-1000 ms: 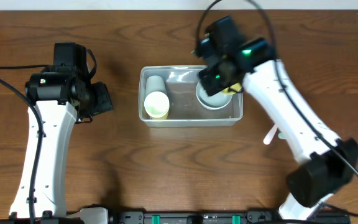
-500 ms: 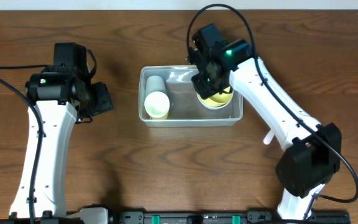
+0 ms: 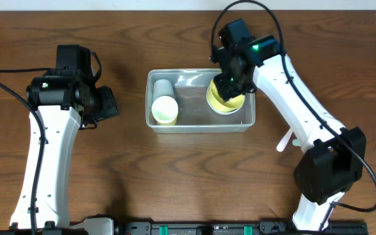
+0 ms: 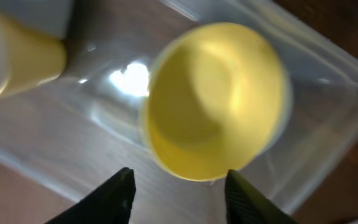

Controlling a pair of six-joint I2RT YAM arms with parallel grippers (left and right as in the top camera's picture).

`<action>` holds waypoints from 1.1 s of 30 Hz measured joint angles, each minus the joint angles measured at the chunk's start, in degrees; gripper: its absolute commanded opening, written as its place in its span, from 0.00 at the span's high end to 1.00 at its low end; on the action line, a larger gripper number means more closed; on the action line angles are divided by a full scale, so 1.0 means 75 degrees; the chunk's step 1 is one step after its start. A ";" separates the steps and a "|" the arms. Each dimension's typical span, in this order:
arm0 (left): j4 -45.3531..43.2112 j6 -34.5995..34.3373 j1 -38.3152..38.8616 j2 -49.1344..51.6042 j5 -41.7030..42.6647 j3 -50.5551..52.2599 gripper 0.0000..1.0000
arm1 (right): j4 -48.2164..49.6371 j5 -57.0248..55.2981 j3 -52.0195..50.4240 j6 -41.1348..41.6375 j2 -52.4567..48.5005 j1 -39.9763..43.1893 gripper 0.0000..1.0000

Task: Pack container
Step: 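Carry the yellow bowl and lower it onto the stacked bowls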

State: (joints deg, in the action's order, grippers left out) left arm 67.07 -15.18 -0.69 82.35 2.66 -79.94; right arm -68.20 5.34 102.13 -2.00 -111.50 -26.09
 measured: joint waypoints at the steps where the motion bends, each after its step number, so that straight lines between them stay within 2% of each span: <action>1: 0.0003 0.0000 0.0000 0.0000 0.0000 0.0000 0.39 | 0.0009 0.0047 0.0000 -0.0099 0.0000 -0.0114 0.51; 9: 0.0035 0.0000 0.0000 0.0000 0.0000 0.0000 0.39 | 0.0233 0.0157 0.0000 -0.0207 -0.0067 -0.0484 0.53; 16: 0.0038 0.0000 0.0000 0.0000 0.0000 0.0000 0.39 | 0.0245 0.0149 0.0000 -0.0201 -0.0836 -0.0460 0.57; 18: 0.0035 0.0000 -0.0003 0.0000 0.0000 0.0000 0.39 | 0.0256 0.0149 -0.0029 -0.0178 -0.0985 -0.0463 0.64; 22: 0.0038 0.0000 0.0000 0.0000 0.0000 0.0000 0.39 | 0.0283 0.0137 -0.0047 -0.0178 -0.1014 -0.0463 0.90; 23: 0.0041 0.0000 0.0000 0.0000 0.0000 0.0000 0.39 | 0.0297 0.0143 -0.0047 -0.0187 -0.1014 -0.0463 0.93; 27: 0.0052 0.0000 0.0000 0.0000 0.0000 0.0000 0.39 | 0.0332 0.0143 -0.0050 -0.0160 -0.1014 -0.0460 0.99; 33: 0.0050 0.0000 0.0000 0.0000 0.0000 0.0000 0.39 | 0.0341 0.0052 -0.0050 -0.0157 -0.1014 -0.0460 0.99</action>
State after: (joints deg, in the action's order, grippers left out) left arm 67.44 -15.18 -0.69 82.35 2.66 -79.94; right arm -65.65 5.74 101.75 -3.18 -119.11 -29.54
